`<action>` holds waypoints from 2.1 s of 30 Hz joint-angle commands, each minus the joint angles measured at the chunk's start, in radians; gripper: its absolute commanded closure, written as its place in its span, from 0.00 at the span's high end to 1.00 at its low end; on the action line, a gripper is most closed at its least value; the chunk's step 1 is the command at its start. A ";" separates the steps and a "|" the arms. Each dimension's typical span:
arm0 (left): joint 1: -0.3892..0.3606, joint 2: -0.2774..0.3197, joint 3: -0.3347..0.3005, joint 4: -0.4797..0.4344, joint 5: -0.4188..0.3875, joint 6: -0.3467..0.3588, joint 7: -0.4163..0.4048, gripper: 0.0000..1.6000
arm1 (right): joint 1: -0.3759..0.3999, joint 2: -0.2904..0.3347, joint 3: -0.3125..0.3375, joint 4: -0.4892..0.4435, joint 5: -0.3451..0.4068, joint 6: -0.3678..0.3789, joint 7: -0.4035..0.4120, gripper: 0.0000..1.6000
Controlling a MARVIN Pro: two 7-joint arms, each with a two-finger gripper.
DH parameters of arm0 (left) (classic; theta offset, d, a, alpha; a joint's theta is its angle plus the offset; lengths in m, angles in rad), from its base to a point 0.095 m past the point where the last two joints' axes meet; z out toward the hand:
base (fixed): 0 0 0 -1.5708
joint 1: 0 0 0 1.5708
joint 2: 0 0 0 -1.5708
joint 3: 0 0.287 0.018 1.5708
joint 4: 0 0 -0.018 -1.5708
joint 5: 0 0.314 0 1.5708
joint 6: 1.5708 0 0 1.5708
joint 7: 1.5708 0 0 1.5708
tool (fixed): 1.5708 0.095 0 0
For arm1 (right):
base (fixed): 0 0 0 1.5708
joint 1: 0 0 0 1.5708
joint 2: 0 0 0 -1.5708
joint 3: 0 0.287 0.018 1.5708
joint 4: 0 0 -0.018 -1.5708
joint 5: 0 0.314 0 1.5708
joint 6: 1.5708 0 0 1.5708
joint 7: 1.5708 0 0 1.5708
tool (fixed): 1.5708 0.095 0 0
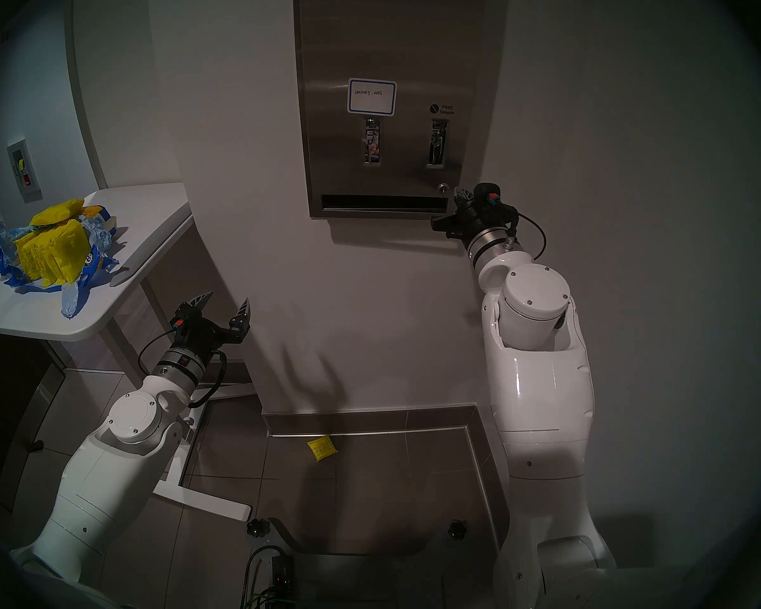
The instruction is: Open the dispenser door, put the pads inside, close the door
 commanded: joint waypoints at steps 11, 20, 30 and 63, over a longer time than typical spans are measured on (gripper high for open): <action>-0.023 0.001 -0.010 -0.028 0.000 -0.014 0.001 1.00 | -0.005 0.003 0.018 -0.021 -0.019 -0.041 -0.023 0.00; -0.023 0.001 -0.009 -0.028 0.000 -0.013 0.001 1.00 | 0.067 0.028 0.030 0.087 -0.030 -0.087 -0.017 0.00; -0.023 0.001 -0.009 -0.027 0.000 -0.012 0.000 1.00 | 0.140 0.048 0.036 0.180 -0.032 -0.121 -0.009 0.00; -0.023 0.001 -0.009 -0.028 0.000 -0.013 0.001 1.00 | 0.240 0.101 0.035 0.338 0.009 -0.233 0.152 0.00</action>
